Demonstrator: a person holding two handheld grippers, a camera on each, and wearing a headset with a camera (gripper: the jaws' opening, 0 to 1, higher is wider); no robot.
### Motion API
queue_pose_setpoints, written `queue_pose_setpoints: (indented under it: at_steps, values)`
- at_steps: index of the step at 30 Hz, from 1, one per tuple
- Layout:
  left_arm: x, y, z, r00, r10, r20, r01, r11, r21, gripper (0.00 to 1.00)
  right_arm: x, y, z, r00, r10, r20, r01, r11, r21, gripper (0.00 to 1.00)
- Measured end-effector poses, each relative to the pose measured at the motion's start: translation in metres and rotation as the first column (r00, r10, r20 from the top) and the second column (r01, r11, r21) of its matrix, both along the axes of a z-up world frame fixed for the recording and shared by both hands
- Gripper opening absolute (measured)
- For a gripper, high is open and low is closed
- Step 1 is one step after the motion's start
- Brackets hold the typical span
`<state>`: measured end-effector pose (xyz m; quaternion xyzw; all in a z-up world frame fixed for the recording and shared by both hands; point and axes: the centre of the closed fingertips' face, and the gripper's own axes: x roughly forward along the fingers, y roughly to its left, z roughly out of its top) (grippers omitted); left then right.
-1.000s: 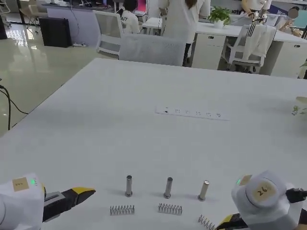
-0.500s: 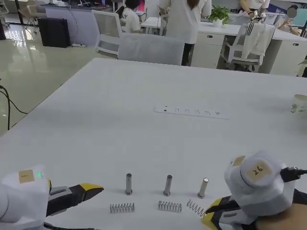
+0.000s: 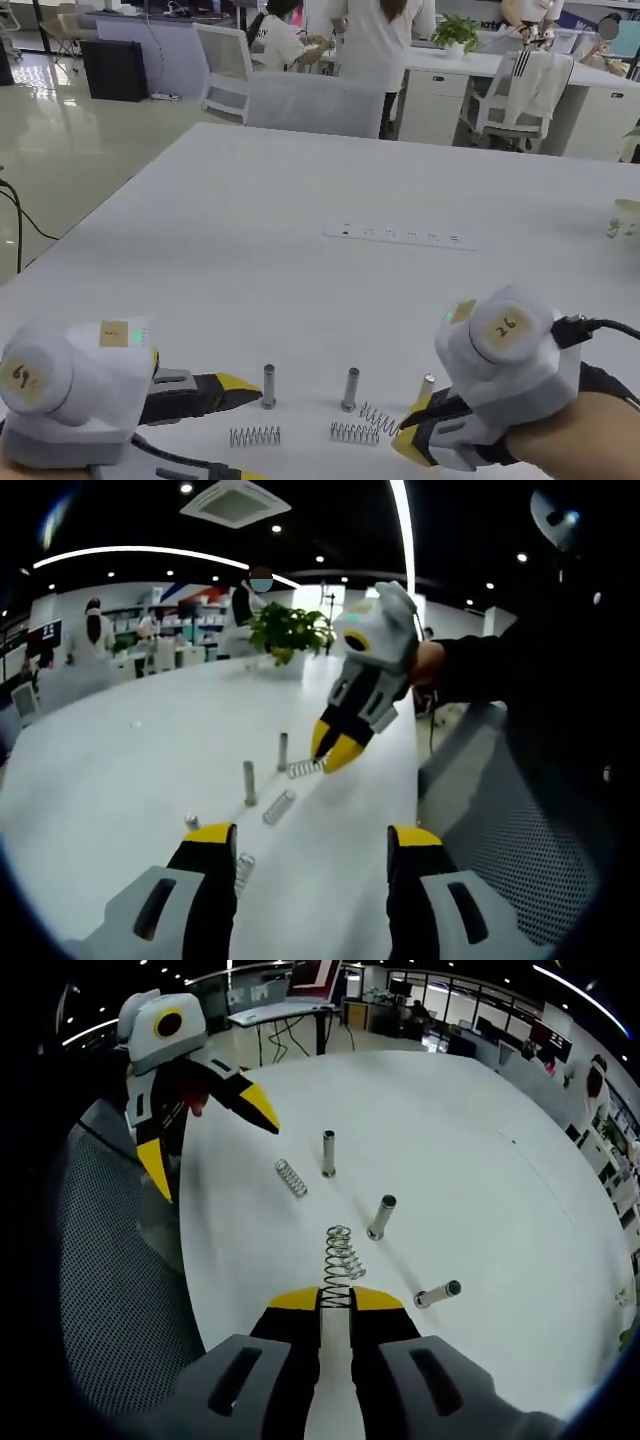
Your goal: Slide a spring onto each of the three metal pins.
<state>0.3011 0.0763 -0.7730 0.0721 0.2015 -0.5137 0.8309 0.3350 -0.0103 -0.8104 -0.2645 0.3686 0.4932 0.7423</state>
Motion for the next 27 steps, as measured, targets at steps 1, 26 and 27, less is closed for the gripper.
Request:
queue_pose_setpoints:
  at_steps: [1,26,27]
  values:
    - [0.0,-0.002,0.001,1.0,-0.009,0.001,0.009,1.0,0.004,0.55,0.0,0.001,0.0,1.0,0.003,0.0,-0.003,1.0,0.0,0.08]
    - [0.015,-0.036,-0.007,0.99,-0.143,0.004,0.142,0.983,0.117,0.36,-0.014,0.027,0.005,0.989,0.145,-0.002,-0.145,0.989,-0.041,0.08]
    - [0.015,-0.037,-0.008,0.989,-0.145,0.006,0.144,0.982,0.12,0.35,-0.015,0.028,0.005,0.989,0.15,-0.002,-0.15,0.988,-0.042,0.08]
